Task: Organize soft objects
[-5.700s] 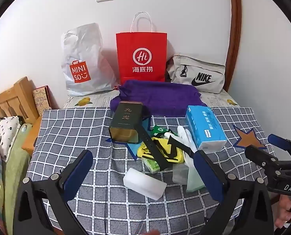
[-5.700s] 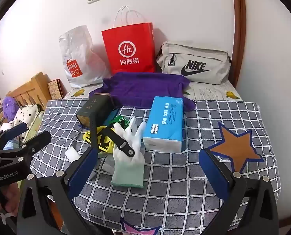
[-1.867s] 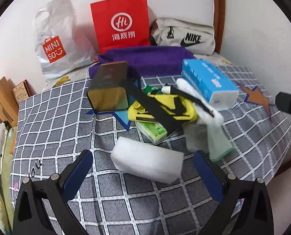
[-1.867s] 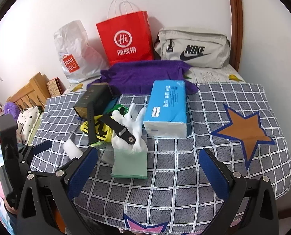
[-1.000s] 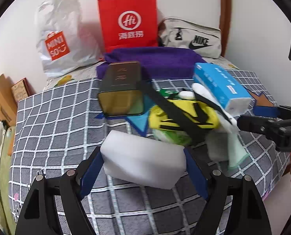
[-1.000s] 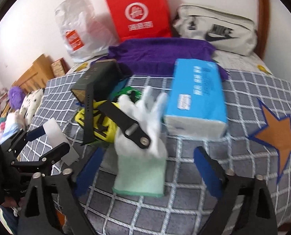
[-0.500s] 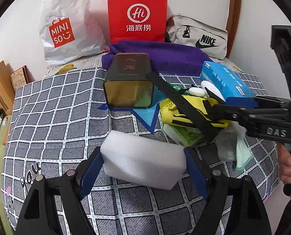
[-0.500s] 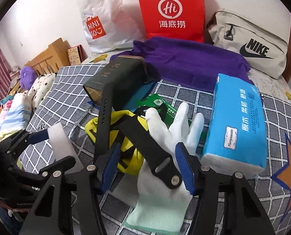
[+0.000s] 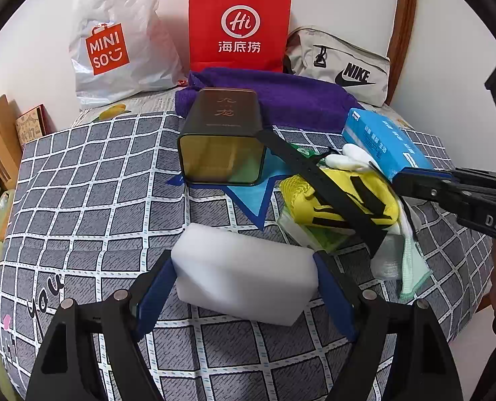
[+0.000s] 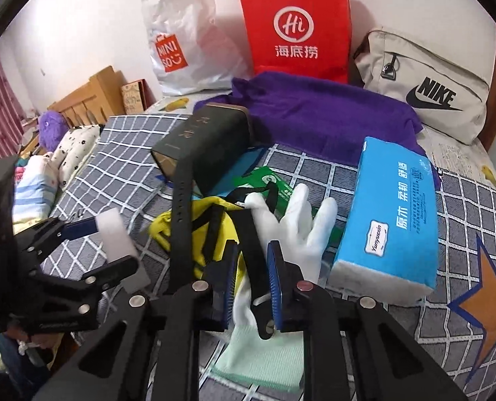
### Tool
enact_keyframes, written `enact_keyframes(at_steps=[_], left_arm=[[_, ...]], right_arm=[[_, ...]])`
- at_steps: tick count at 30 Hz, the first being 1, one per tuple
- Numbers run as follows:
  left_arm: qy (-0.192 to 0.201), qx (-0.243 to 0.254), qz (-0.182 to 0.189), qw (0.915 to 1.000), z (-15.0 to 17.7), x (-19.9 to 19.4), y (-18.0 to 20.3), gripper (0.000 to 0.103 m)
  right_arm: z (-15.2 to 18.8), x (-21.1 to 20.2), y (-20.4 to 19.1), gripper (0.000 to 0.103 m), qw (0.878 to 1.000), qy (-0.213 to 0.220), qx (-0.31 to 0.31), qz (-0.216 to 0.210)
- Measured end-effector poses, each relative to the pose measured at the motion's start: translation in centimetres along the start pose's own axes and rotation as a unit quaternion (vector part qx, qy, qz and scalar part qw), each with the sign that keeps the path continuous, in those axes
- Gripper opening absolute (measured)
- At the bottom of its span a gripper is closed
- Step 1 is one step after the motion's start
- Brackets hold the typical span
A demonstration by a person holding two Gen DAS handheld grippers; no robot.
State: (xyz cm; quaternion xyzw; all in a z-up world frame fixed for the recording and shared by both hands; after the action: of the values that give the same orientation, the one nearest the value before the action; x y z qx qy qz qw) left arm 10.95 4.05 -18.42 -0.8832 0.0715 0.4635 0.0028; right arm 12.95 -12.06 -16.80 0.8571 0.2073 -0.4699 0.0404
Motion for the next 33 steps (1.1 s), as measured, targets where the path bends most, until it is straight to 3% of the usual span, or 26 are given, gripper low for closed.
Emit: enact_keyframes(at_steps=[3,8,12,14,23,33], left_arm=[[-0.002,-0.003,0.0,1.0,0.0,0.0,0.0,0.08],[-0.002,0.0,-0.001,1.0,0.1,-0.2,0.1,0.08],[-0.003,0.0,-0.003,1.0,0.1,-0.2,0.1,0.08],[-0.003,0.001,-0.005,1.0,0.1,-0.2,0.1,0.08],[-0.006,0.0,-0.007,1.0,0.1,0.1,0.0,0.081],[-0.001,-0.004,-0.002,1.0,-0.2,-0.3,-0.2,0.081]], right_arm=[[0.3,0.2,-0.2,0.01,1.0,-0.003,-0.009,0.001],[0.9,0.7,0.4,0.011,1.0,-0.015,-0.002,0.017],[1.4,0.4,0.9,0.026,1.0,-0.013,0.004,0.014],[1.6,0.7,1.4,0.028,1.0,-0.016,0.011,0.009],[2.5,3.1,1.2,0.028,0.997,-0.042,0.03,-0.048],[2.2,0.9,1.6,0.027,0.999,-0.013,0.03,-0.035]])
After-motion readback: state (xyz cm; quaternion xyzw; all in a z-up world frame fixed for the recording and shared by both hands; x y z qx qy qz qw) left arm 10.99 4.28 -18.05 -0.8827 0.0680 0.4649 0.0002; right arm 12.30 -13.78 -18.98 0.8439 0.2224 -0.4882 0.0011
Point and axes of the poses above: each gripper's, at about its wrist camera, not at the fingertips, and x roughly the way its jaws point, y to its right, z to its underside, the point moved 8 cm from there along x, roughly the way its jaws point, and after that the axes turned 5 degrees about -y, right-handed, at the moved point
